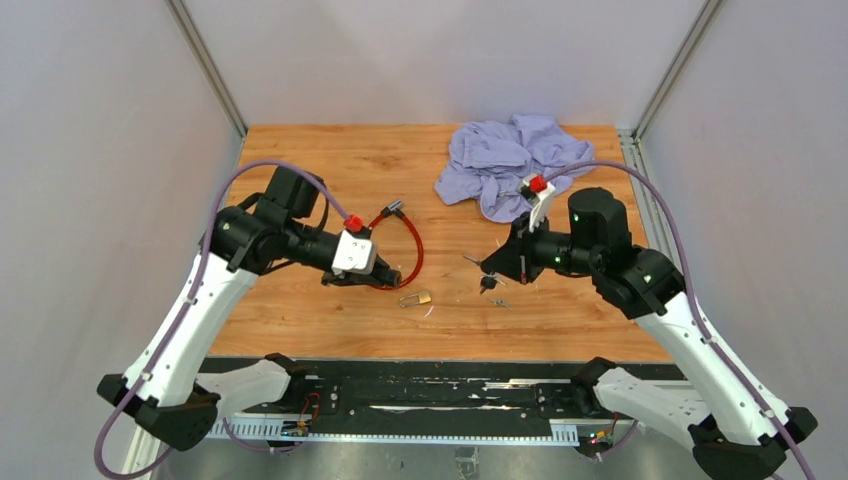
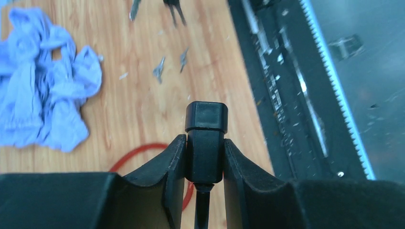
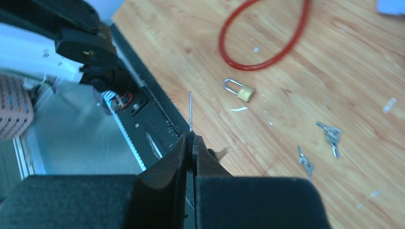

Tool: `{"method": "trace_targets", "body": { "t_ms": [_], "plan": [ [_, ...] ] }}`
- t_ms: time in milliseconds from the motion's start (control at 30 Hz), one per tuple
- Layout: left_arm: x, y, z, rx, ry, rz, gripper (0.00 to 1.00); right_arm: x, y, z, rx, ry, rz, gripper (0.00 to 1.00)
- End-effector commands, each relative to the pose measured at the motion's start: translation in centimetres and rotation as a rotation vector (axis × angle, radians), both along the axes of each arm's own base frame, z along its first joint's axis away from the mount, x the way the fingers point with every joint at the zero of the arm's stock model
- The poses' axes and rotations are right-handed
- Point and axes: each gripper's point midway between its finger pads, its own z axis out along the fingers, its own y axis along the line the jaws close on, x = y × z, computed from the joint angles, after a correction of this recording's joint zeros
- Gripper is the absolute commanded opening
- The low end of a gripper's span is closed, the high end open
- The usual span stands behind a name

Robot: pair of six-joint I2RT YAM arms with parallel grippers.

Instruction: Unlock with the key

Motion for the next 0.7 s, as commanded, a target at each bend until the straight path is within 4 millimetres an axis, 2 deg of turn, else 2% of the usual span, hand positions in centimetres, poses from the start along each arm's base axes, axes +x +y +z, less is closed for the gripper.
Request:
{"method": "trace_targets", "body": {
  "t_ms": [0, 167, 400, 667],
  "plan": [
    [-4.4, -1.2, 3.0, -0.202, 0.041, -0.164, 0.00, -3.6, 2.3, 1.9, 0.055, -0.153, 0.193, 0.01],
    [-6.2, -1.4, 3.2, -0.262, 0.119, -0.212, 0.00, -5.3, 3.1, 1.8, 0.045, -0.196, 0.280, 0.01],
    [-8.4, -1.9, 5.6, -0.381, 0.284, -0.301, 0.00, -6.3, 3.3, 2.4, 0.046, -0.229, 0.333, 0.01],
    [-9.3, -2.0, 6.3, -0.414, 0.400, -0.333, 0.00, -7.3, 3.2, 2.9, 0.076, -0.246, 0.374, 0.01]
  ]
}}
